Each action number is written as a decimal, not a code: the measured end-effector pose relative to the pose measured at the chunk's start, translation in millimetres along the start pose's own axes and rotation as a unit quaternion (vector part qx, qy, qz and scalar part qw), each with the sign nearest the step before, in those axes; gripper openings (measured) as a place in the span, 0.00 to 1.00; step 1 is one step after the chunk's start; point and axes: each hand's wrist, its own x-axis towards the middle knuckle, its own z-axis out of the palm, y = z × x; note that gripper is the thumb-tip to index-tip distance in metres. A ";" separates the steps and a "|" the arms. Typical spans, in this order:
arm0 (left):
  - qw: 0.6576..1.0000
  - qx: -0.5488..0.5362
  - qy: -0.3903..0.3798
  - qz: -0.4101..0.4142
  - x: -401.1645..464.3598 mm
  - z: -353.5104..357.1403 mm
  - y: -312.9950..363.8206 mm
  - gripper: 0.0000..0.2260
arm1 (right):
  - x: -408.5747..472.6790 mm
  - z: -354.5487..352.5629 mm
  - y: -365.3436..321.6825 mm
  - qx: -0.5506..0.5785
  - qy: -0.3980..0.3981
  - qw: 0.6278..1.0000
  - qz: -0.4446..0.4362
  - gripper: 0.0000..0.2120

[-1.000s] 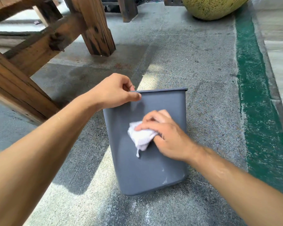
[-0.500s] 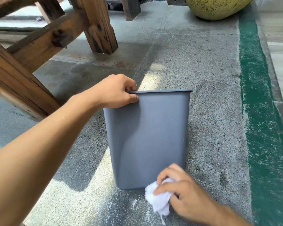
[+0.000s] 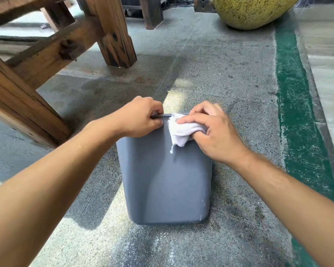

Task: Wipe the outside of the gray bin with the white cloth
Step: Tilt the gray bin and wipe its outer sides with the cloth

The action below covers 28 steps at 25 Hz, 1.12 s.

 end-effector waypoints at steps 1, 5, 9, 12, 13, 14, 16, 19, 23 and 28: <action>1.000 -0.004 -0.003 -0.013 -0.6 1.6 -1.6 0.09 | -4.8 4.4 1.3 -0.008 -0.008 1.000 -0.011 0.23; 0.998 0.009 -0.002 -0.061 -0.9 7.7 -6.0 0.11 | -41.6 21.5 4.5 -0.013 -0.068 0.996 -0.048 0.23; 0.998 -0.004 -0.002 -0.062 0.0 9.7 -12.7 0.17 | -96.0 36.7 9.5 -0.001 -0.136 0.990 -0.032 0.22; 0.996 -0.059 0.003 -0.072 0.5 9.5 -17.9 0.15 | -141.3 48.3 12.6 0.003 -0.189 0.980 -0.058 0.20; 0.995 -0.072 0.007 -0.071 0.6 10.6 -18.3 0.15 | -155.7 51.3 14.1 0.004 -0.205 0.977 -0.065 0.19; 0.995 -0.072 0.009 -0.066 1.3 13.2 -19.1 0.14 | -168.4 52.8 15.5 0.004 -0.221 0.973 -0.069 0.19; 0.998 -0.035 -0.012 -0.057 0.6 14.5 -19.1 0.16 | -187.3 54.7 18.2 -0.001 -0.246 0.966 -0.074 0.19; 0.997 -0.051 -0.036 -0.035 2.8 7.3 -15.1 0.14 | -202.0 52.2 23.8 0.027 -0.275 0.960 -0.045 0.21; 0.998 -0.062 -0.022 -0.008 9.6 2.9 11.9 0.19 | -205.1 40.8 28.9 0.084 -0.230 0.964 0.101 0.18; 0.998 -0.042 0.002 -0.038 43.1 10.1 59.3 0.27 | -172.6 2.8 34.4 0.330 0.001 0.852 0.406 0.17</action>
